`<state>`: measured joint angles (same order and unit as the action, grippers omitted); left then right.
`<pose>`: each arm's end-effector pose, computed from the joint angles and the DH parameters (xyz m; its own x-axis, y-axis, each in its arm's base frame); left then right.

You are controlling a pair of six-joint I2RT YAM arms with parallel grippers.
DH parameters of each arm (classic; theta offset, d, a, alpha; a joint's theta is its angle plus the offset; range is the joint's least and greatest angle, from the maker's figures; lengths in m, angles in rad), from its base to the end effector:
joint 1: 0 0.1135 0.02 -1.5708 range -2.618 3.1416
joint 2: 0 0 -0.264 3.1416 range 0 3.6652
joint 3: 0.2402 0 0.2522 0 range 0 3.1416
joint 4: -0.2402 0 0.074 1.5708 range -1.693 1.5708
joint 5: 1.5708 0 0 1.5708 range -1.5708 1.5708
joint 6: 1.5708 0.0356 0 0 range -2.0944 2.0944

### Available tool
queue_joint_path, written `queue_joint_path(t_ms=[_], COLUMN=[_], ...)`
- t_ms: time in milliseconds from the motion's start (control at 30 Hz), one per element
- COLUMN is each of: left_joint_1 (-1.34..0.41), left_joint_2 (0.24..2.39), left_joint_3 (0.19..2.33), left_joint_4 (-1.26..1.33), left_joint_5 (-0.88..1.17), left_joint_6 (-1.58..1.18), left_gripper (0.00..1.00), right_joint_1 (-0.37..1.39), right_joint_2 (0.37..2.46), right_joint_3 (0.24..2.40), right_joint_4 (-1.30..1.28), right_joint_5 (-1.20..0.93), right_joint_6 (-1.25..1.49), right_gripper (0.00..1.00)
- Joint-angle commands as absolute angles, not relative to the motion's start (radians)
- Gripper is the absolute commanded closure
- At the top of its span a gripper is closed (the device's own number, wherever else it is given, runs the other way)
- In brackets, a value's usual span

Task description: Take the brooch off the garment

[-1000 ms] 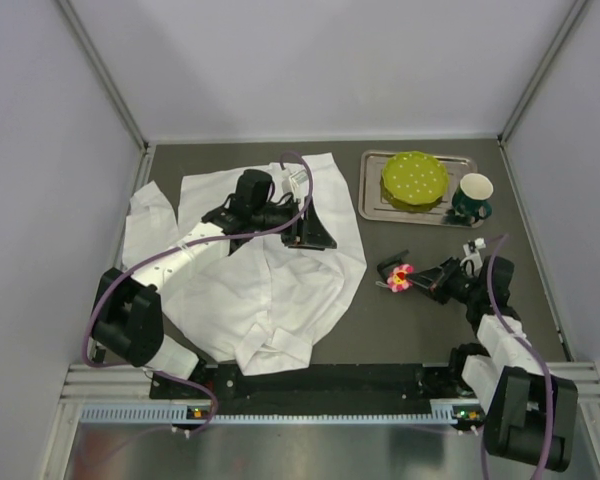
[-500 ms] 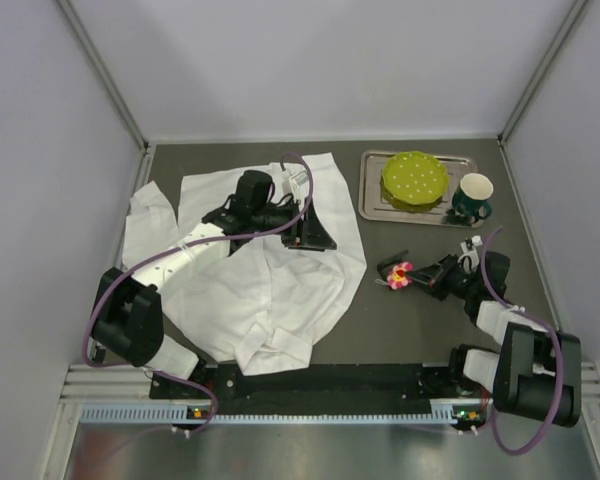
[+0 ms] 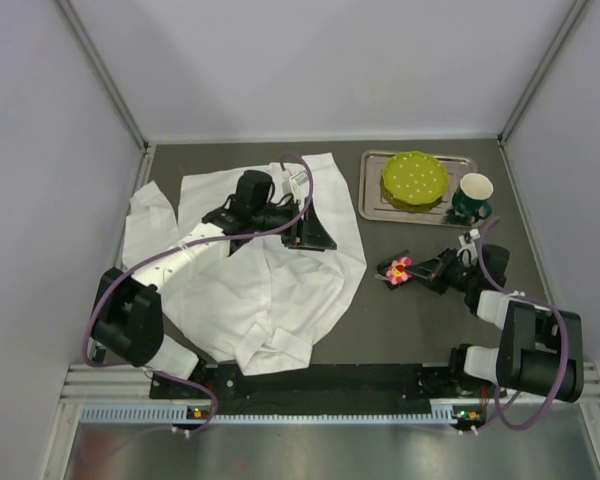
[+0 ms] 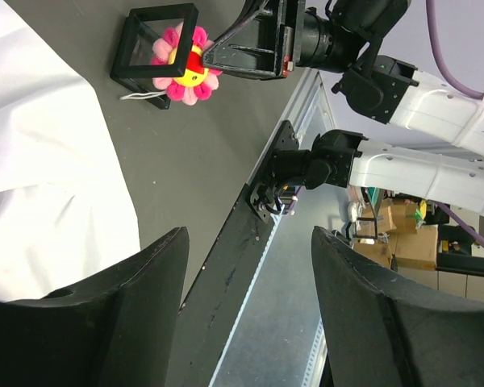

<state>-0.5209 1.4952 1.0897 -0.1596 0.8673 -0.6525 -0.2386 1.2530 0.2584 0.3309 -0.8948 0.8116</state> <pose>0.2734 -0.1882 0.2833 -0.9037 0.0657 -0.4231 0.4176 0.3530 -0.8373 0.1981 -0.0196 0.1323 -0.7379 0.6466 -0.1936 0.1250 0.4128 0.9022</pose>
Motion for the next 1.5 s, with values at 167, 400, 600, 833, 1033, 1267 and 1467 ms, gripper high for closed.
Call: queue_joint_path(t_ms=[167,400,600,833,1033,1267,1467], left_joint_1=[-0.525,-0.525,-0.523,-0.525,-0.523,-0.526,-0.526], left_joint_2=[1.491,1.491,1.49,1.491,1.491,1.488,1.488], left_joint_3=[1.091,1.089,1.086,1.088,1.086,1.085,1.083], left_joint_4=[-0.118,-0.118,-0.117,-0.117,-0.114,-0.112,-0.11], left_joint_5=[0.891,0.893,0.89,0.893,0.894,0.896,0.899], left_joint_6=[-0.641,-0.643,-0.641,-0.644,-0.644,-0.644,-0.649], left_gripper=[0.33,0.33,0.33,0.33,0.33,0.33,0.33], right_joint_1=[-0.247,-0.247,-0.247,-0.247,-0.247,-0.247,-0.247], right_joint_2=[1.319,1.373,1.408,1.43,1.456,1.459,1.433], right_joint_3=[0.299,0.305,0.313,0.318,0.318,0.33,0.35], right_joint_4=[0.433,0.486,0.508,0.499,0.518,0.491,0.401], right_joint_5=[-0.939,-0.95,-0.966,-0.968,-0.977,-0.966,-0.928], right_joint_6=[0.773,0.785,0.784,0.77,0.772,0.746,0.69], right_gripper=[1.0,1.0,1.0,1.0,1.0,0.93,0.87])
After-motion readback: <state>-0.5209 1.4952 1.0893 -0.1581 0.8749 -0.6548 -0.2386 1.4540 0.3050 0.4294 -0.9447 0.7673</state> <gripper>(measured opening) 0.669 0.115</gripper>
